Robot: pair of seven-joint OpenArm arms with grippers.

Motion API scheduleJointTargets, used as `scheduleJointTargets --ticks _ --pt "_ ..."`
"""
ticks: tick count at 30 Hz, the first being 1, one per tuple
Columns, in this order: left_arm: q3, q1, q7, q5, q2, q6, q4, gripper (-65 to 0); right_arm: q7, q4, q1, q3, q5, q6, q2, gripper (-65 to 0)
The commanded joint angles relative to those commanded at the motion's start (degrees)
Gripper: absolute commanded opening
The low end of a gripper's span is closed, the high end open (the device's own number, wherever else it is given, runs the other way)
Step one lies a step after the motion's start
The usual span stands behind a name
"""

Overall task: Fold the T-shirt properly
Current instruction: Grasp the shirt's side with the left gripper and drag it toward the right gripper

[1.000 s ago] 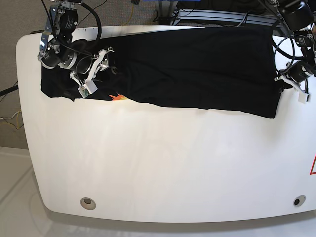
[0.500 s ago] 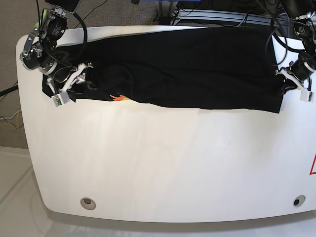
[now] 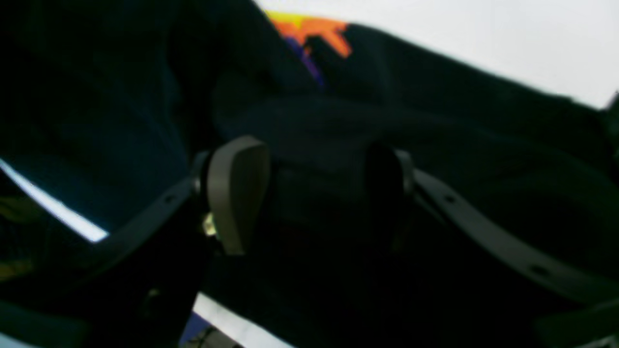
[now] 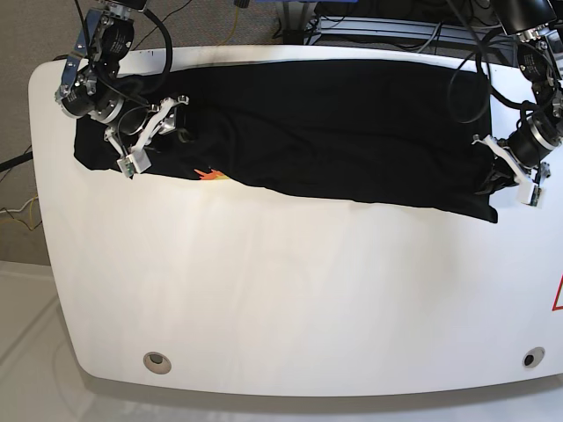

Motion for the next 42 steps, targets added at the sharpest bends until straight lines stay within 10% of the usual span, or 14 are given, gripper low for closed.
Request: scheduleJointTargets --ticks 11,31,42 --pt "4.6 1.7 5.8 -1.5 2.9 0.0 6.0 -65.0 -0.2 -0.1 1.2 1.2 0.8 0.0 -1.4 -30.2" --pt "30.3 3.6 2.4 10.9 11.3 0.0 13.3 -65.0 -0.4 0.1 2.0 2.2 1.0 0.0 -1.0 -30.3" --pt "35.1 3.7 1.7 17.3 16.5 5.4 14.6 -65.0 0.0 0.2 1.5 0.8 0.5 0.0 -0.9 -30.0"
